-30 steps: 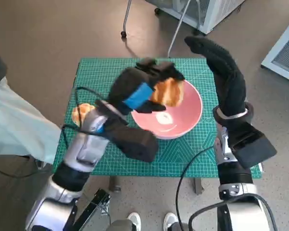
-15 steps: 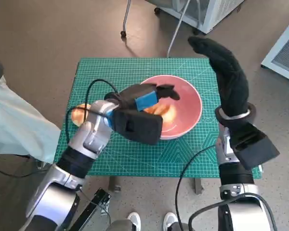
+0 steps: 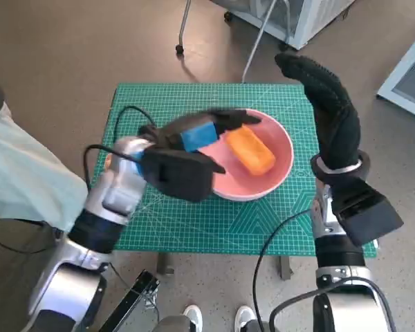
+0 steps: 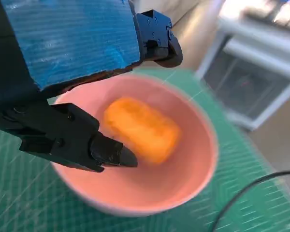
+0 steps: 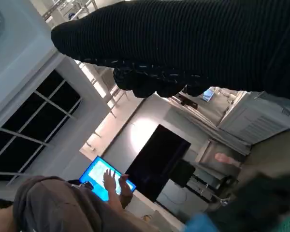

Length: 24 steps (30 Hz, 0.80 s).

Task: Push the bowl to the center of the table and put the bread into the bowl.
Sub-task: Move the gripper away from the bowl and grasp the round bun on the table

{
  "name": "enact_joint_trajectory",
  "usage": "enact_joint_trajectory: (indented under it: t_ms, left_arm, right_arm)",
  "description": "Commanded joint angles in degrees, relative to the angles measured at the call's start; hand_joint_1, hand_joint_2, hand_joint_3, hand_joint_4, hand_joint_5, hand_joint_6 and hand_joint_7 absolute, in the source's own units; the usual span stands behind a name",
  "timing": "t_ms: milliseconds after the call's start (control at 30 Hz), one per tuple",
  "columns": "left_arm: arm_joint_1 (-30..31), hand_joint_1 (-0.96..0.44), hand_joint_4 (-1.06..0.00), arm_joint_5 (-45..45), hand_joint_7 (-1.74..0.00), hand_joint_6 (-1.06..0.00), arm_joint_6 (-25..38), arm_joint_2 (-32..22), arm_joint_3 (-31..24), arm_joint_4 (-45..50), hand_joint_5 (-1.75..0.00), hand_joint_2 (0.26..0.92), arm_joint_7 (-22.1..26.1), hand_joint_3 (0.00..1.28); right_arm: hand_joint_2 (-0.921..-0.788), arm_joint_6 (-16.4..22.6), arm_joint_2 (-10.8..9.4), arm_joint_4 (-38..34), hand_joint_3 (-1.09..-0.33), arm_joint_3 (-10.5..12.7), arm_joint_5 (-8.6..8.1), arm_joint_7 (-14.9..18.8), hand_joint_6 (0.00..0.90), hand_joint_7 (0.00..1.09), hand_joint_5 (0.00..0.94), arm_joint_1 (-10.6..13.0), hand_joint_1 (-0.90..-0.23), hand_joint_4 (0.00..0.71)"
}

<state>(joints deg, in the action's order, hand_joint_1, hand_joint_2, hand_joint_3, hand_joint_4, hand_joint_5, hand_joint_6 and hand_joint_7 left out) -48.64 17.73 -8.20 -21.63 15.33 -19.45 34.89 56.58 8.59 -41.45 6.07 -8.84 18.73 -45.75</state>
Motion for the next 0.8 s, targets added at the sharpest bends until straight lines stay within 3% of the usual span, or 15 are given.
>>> enact_joint_trajectory:
  t_ms: [33,200,400,533,800]
  left_arm:
    - [2.2,-0.2,-0.12,-3.5,-0.48,-0.1,-4.3,-3.9,-4.2,4.5,-0.04,0.842,0.0,0.08]
    - [4.1,-0.18,-0.23,-6.8,-0.41,-0.23,-7.1,-8.4,-8.8,8.6,-0.03,0.87,0.7,0.03]
    - [7.7,-0.14,-0.32,-9.0,-0.32,-0.33,-6.3,-15.7,-14.1,14.4,-0.03,0.874,2.9,0.01]
    - [10.2,-0.14,-0.33,-8.8,-0.3,-0.34,-5.6,-20.5,-16.5,14.6,-0.02,0.874,4.3,0.0]
    - [13.1,-0.19,-0.27,-5.8,-0.16,-0.34,-11.4,-27.5,-17.3,5.1,0.0,0.859,3.2,0.0]
  right_arm:
    - [-0.921,0.0,-0.4,-0.5,-0.812,0.1,-0.43,0.1,-0.001,0.71,0.017,1.3,-0.636,0.268]
    - [-0.921,-0.1,-0.7,-0.6,-0.811,0.2,-0.88,0.2,-0.001,0.71,0.016,1.2,-0.631,0.268]
    - [-0.921,-0.1,-0.6,-1.1,-0.806,0.4,-1.84,1.0,-0.001,0.71,0.016,1.1,-0.635,0.268]
    - [-0.921,-0.1,-0.6,-1.6,-0.802,0.5,-2.4,1.5,-0.001,0.71,0.015,0.9,-0.648,0.268]
    - [-0.921,0.0,-0.7,-1.8,-0.799,0.6,-2.89,2.0,-0.001,0.71,0.02,0.6,-0.66,0.278]
